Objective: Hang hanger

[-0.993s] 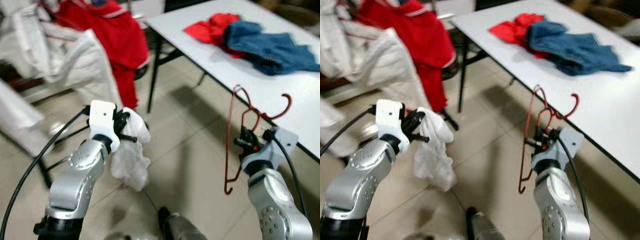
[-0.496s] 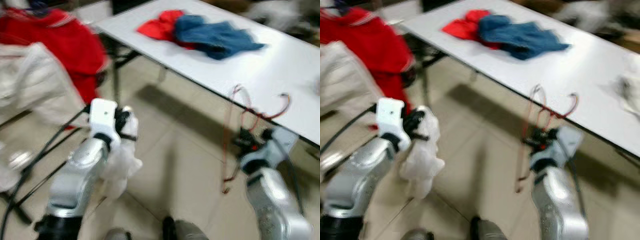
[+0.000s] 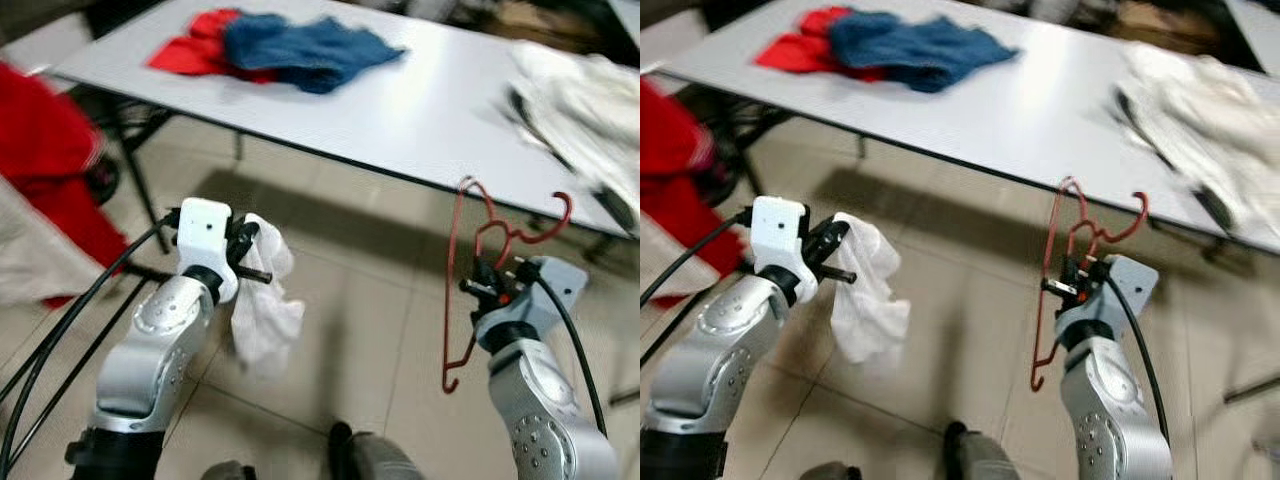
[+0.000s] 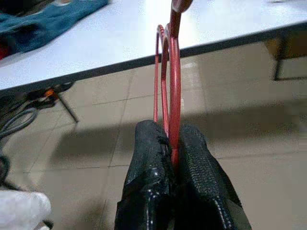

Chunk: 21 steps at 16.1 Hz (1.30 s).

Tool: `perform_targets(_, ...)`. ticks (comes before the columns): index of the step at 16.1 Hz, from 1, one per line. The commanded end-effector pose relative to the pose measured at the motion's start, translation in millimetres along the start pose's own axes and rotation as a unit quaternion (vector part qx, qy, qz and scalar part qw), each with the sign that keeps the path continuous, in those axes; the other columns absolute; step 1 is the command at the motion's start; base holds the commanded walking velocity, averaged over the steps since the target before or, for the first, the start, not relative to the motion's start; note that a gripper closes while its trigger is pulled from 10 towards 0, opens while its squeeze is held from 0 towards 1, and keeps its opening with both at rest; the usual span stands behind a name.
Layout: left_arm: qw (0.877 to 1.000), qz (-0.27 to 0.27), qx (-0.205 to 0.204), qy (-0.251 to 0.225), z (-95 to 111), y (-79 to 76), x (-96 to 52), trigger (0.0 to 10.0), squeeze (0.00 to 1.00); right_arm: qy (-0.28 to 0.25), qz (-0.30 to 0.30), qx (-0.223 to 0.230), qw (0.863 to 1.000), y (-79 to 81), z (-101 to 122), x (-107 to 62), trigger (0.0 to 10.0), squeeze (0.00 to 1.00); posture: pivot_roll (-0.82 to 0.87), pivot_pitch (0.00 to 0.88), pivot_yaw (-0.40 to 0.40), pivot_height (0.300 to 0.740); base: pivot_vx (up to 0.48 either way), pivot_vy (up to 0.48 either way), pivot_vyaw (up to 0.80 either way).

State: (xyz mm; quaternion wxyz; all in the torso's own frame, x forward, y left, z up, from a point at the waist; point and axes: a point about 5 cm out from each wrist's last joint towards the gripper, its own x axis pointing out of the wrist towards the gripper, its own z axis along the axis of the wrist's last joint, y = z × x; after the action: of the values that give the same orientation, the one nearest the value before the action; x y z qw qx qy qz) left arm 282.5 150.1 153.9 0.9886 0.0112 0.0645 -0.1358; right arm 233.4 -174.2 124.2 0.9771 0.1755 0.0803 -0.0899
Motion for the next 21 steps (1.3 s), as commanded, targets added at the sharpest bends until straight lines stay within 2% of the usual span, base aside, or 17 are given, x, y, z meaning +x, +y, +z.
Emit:
perform_targets(1,1.0,-0.016,-0.002,-0.006,2.2,-5.8,1.0,10.0,0.0,-0.005,-0.01,-0.001,1.0,-4.0,2.7,-3.3,10.0,0.0,-0.03,0.126,-0.031,0.74,0.0,0.334,-0.79)
perform_targets(3,1.0,-0.015,-0.002,-0.005,2.1,-5.6,1.6,10.0,0.0,-0.005,-0.013,-0.006,1.0,-4.2,2.1,-3.7,10.0,0.0,-0.03,0.124,-0.032,0.74,0.0,0.345,-0.63)
perform_targets(17,1.0,-0.016,0.003,-0.003,2.5,-3.2,1.0,10.0,0.0,0.002,-0.01,0.004,1.0,-1.4,-0.5,-3.6,10.0,0.0,-0.02,0.12,-0.033,0.74,0.0,0.352,0.0)
perform_targets(21,1.0,0.002,-0.001,-0.001,4.4,-0.1,2.0,10.0,0.0,0.003,-0.012,0.009,1.0,-0.7,-1.3,-3.2,10.0,0.0,-0.02,0.125,-0.03,0.74,0.0,0.07,0.0)
